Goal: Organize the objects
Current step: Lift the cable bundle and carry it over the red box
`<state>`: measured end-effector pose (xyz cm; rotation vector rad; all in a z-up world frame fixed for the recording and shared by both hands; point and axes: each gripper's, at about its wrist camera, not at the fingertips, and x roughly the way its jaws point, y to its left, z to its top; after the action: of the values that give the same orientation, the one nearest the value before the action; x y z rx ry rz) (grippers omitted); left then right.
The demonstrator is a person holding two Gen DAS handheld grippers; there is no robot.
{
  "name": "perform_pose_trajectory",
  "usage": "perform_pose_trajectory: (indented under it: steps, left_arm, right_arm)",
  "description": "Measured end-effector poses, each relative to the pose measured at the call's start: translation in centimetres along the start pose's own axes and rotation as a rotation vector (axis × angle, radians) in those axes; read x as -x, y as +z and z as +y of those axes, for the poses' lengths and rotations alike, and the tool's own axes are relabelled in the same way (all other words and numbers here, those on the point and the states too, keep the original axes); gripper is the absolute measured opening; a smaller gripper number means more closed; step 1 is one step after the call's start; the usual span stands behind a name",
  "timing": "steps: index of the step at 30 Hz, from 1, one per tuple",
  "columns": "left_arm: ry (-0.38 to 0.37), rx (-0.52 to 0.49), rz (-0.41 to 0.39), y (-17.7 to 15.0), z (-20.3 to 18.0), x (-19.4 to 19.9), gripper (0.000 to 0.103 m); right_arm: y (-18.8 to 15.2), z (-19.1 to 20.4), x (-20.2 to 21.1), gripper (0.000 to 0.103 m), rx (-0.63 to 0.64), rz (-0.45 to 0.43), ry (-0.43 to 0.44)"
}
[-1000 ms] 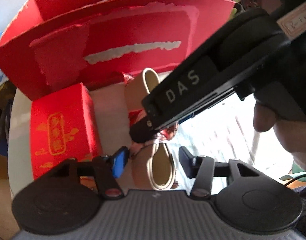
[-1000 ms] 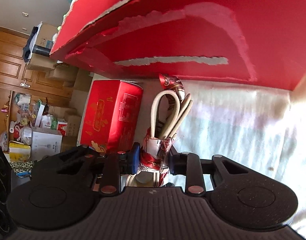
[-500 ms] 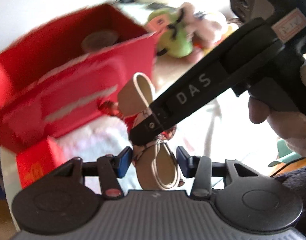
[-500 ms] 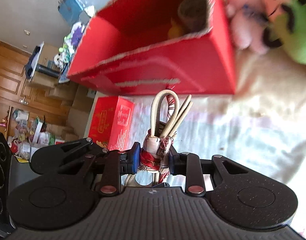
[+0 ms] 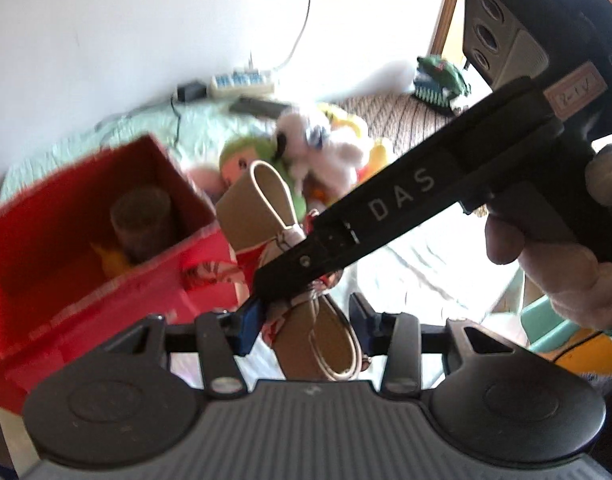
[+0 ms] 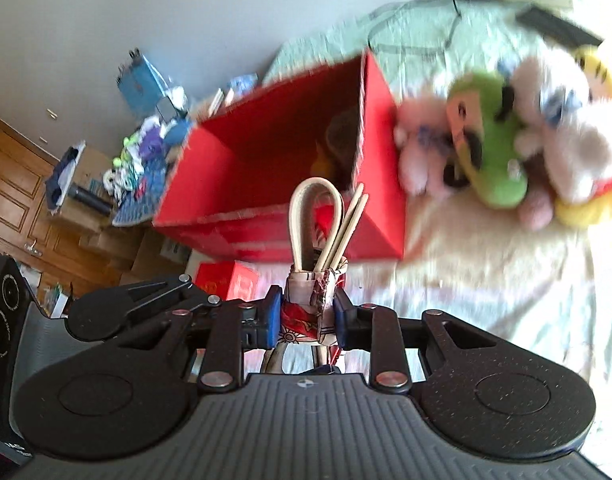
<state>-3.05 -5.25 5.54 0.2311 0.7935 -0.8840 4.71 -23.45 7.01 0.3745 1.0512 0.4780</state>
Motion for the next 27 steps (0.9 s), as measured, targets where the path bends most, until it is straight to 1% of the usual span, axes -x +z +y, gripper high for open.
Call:
perform_pose_trajectory:
  steps: [3, 7, 12, 15, 20, 27]
  left_arm:
    - [0.021, 0.005, -0.063, 1.1, 0.5, 1.0, 0.043]
    - [0.050, 0.024, -0.127, 2.4, 1.5, 3.1, 0.043]
    - [0.100, 0.032, -0.173, 3.2, 2.9, 5.3, 0.043]
    - [0.128, 0.046, -0.190, 3.6, 4.4, 5.8, 0.043]
    - [0.161, 0.069, -0.185, 4.4, 7.7, 5.1, 0.043]
    - [0.173, 0.125, -0.119, 4.3, 11.7, 3.3, 0.045]
  right_arm:
    - [1.1, 1.2, 0.7, 0.028, 0.045, -0.054, 0.000]
    - [2.8, 2.4, 1.1, 0.028, 0.101, -0.100, 0.012]
    - [4.6, 3.7, 0.6, 0.028, 0.151, -0.135, 0.040]
    - [5.6, 4.8, -0.2, 0.027, 0.172, -0.148, 0.047]
    - [7.4, 6.2, -2.5, 0.027, 0.202, -0.155, 0.041]
    - [9.4, 6.8, -6.3, 0.026, 0.194, -0.130, 0.010]
